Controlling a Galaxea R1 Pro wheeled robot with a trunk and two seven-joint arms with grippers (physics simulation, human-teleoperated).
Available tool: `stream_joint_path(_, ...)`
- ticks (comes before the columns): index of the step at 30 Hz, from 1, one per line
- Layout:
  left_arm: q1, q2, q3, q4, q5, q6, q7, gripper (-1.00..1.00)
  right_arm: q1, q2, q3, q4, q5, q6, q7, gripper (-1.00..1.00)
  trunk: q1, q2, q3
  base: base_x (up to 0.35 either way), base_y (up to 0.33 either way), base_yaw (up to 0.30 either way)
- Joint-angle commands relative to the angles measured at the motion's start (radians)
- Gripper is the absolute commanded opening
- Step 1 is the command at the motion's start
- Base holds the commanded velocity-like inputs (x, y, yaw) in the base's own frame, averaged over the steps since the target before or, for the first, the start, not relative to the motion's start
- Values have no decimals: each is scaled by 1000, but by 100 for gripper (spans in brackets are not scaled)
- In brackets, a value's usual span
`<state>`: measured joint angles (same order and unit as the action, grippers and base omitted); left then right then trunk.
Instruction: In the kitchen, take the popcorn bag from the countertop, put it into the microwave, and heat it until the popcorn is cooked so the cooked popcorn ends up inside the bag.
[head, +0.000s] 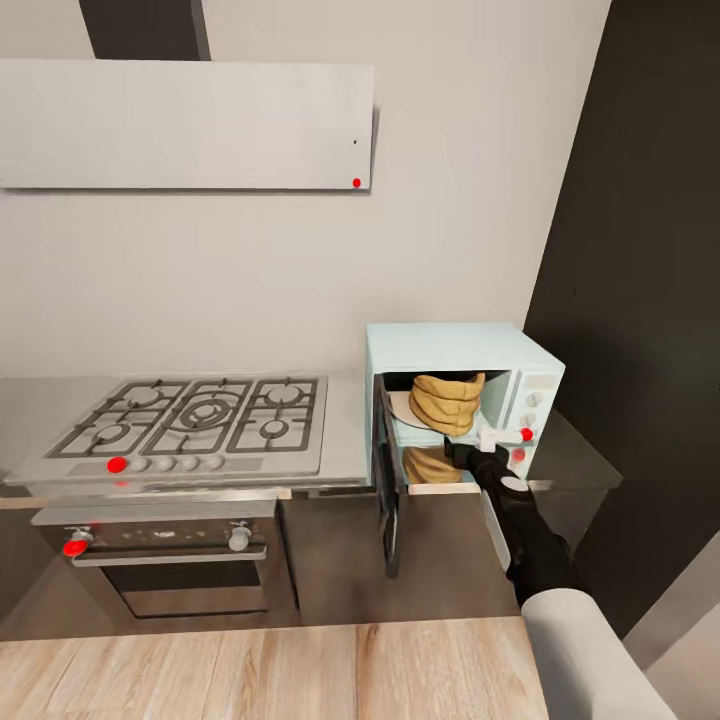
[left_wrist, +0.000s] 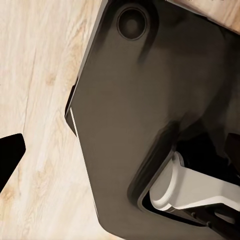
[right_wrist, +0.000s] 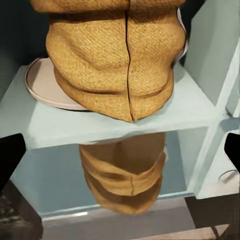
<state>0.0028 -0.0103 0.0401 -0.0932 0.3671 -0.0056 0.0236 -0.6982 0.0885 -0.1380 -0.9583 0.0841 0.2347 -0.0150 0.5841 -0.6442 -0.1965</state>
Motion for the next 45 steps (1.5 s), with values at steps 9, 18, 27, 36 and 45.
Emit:
stream_joint_path(9, 0, 0, -5, -2, -5, -1, 2, 100, 0, -1, -3, 60, -12, -84, 0, 100, 0, -1, -1, 95, 0, 0)
stream_joint_path(18, 0, 0, -6, -2, -5, -1, 2, 100, 0, -2, -3, 61, -11, -116, 8, 100, 0, -1, -1, 240, 0, 0)
stream_joint_path(27, 0, 0, -1, -2, -2, -1, 2, 100, 0, -3, -3, 62, -15, -152, 10, 100, 0, -1, -1, 239, 0, 0)
stream_joint_path(36, 0, 0, 1, -2, -2, -1, 2, 100, 0, -1, -3, 64, -14, -152, 13, 100, 0, -1, -1, 223, 0, 0)
stream_joint_path(45, 0, -3, 1, -3, -3, -1, 2, 100, 0, -1, -3, 62, -5, -143, 7, 100, 0, -1, -1, -47, 0, 0)
